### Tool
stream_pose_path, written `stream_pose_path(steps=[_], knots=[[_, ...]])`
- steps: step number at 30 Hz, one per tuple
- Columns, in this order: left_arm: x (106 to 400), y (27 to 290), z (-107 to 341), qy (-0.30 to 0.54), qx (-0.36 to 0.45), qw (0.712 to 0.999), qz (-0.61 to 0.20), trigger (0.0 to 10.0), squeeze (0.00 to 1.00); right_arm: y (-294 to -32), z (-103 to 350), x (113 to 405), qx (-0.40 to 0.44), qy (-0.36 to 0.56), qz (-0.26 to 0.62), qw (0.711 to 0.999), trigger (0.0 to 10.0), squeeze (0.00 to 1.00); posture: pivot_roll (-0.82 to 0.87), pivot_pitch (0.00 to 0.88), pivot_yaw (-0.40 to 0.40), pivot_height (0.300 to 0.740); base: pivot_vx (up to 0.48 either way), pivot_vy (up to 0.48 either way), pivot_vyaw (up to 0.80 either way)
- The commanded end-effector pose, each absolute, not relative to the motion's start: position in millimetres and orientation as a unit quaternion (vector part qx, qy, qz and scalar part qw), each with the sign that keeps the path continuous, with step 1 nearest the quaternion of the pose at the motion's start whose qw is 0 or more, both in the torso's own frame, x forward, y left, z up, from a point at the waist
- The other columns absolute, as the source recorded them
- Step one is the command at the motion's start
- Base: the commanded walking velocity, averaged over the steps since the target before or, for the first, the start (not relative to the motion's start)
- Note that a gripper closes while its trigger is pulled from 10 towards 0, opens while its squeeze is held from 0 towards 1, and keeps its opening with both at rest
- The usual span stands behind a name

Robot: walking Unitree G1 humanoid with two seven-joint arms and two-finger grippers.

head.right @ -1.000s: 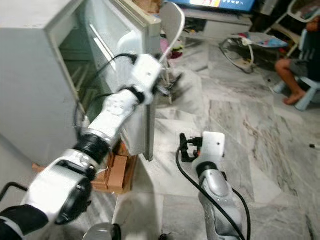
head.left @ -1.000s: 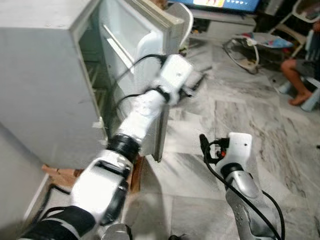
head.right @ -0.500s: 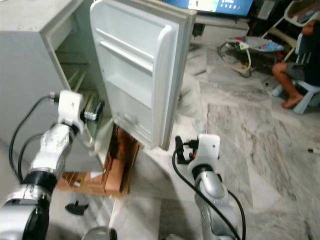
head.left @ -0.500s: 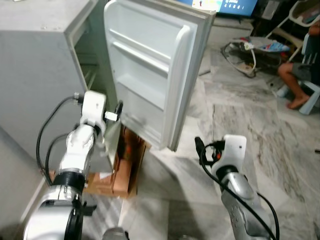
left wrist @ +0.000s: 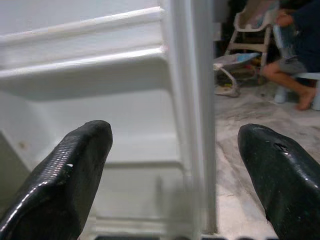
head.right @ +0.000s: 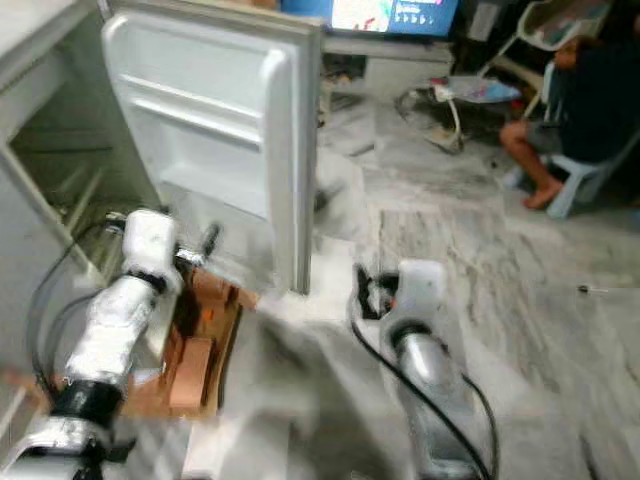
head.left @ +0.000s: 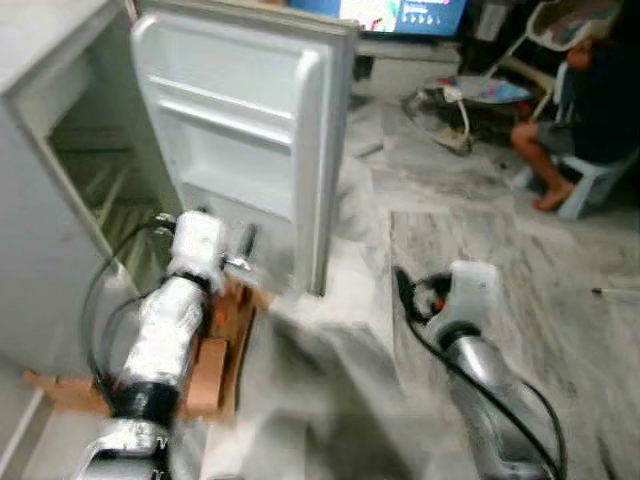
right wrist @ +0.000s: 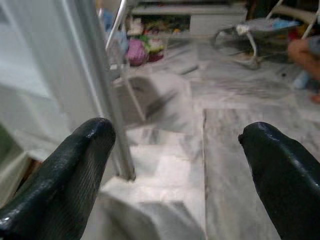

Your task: Restocking fridge

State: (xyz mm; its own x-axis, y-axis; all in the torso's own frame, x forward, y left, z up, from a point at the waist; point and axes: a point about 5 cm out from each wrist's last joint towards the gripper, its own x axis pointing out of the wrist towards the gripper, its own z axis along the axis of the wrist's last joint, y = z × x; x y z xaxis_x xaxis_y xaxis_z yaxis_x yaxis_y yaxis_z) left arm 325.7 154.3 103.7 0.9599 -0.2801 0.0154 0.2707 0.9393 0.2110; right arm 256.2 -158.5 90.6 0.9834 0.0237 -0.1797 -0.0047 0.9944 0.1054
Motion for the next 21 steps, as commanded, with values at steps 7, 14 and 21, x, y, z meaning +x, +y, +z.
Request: stream_pose_path(steps=[7,14,21], knots=[[319,180,98,-0.008,0.122,0.987,-0.108,10.0,0.00,-150,99,262,0.058,0.071,0.025,0.995,10.0,0.00,0.08,0.007,-0.053,0.740,0.480,0.000,0.00],[307,194,92,0.002,0.126,0.988,-0.092,10.0,0.00,-147,98,265,0.034,0.071,0.036,0.996,10.0,0.00,0.09,0.013,-0.063,0.740,0.480,0.000,0.00],[306,190,93,-0.001,0.121,0.988,-0.098,10.0,0.00,-148,99,266,0.033,0.071,0.036,0.996,10.0,0.00,0.09,0.017,-0.068,0.740,0.480,0.000,0.00]])
